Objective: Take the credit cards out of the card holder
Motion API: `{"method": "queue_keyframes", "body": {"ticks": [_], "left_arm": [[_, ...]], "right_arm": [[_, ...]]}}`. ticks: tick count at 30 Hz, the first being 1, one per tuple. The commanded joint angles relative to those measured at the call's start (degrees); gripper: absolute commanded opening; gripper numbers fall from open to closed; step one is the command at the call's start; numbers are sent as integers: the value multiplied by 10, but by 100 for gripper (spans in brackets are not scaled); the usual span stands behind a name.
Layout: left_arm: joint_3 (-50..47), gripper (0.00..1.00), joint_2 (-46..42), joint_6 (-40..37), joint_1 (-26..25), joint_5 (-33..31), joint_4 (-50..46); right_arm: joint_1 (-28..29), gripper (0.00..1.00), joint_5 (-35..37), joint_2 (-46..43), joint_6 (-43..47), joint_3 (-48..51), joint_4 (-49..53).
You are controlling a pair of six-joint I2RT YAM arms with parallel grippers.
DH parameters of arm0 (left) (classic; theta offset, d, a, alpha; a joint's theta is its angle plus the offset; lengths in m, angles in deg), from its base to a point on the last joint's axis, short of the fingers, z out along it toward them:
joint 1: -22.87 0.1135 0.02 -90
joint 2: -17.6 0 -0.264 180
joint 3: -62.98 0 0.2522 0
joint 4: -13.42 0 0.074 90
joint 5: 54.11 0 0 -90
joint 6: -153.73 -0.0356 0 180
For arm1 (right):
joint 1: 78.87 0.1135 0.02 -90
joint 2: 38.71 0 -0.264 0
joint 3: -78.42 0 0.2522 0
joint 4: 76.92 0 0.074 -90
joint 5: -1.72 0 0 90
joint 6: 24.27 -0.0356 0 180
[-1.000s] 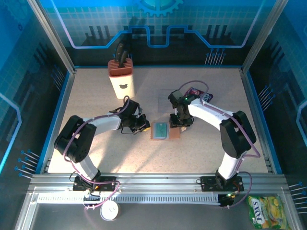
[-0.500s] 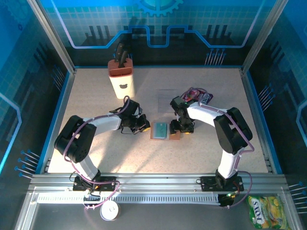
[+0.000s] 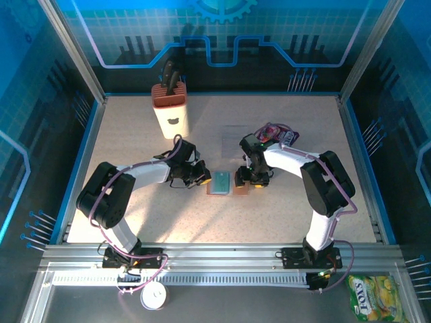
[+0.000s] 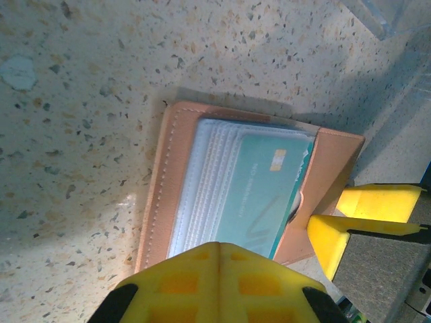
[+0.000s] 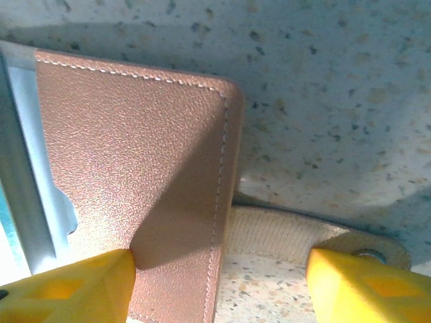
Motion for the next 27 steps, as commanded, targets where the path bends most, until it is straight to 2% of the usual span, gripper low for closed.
{"method": "queue_keyframes", "body": {"ticks": [1, 5, 10, 13, 22, 27], "left_arm": [[2, 0, -6, -3, -5, 14, -7], [5, 0, -6, -5, -5, 13, -11], [19, 0, -2, -6, -5, 28, -7], [28, 0, 0, -8, -5, 31, -2], [58, 2, 18, -31, -11, 34, -26], [63, 2, 23, -48, -17, 28, -39]], "right_arm": [[8, 69, -35, 11, -8, 5, -21], [10, 68, -34, 11, -6, 1, -16], [10, 68, 24, -2, -1, -9, 16], [10, 68, 32, -11, 3, -17, 25], [16, 65, -9, -65, -8, -14, -8], [15, 63, -86, -89, -36, 14, -87]]}}
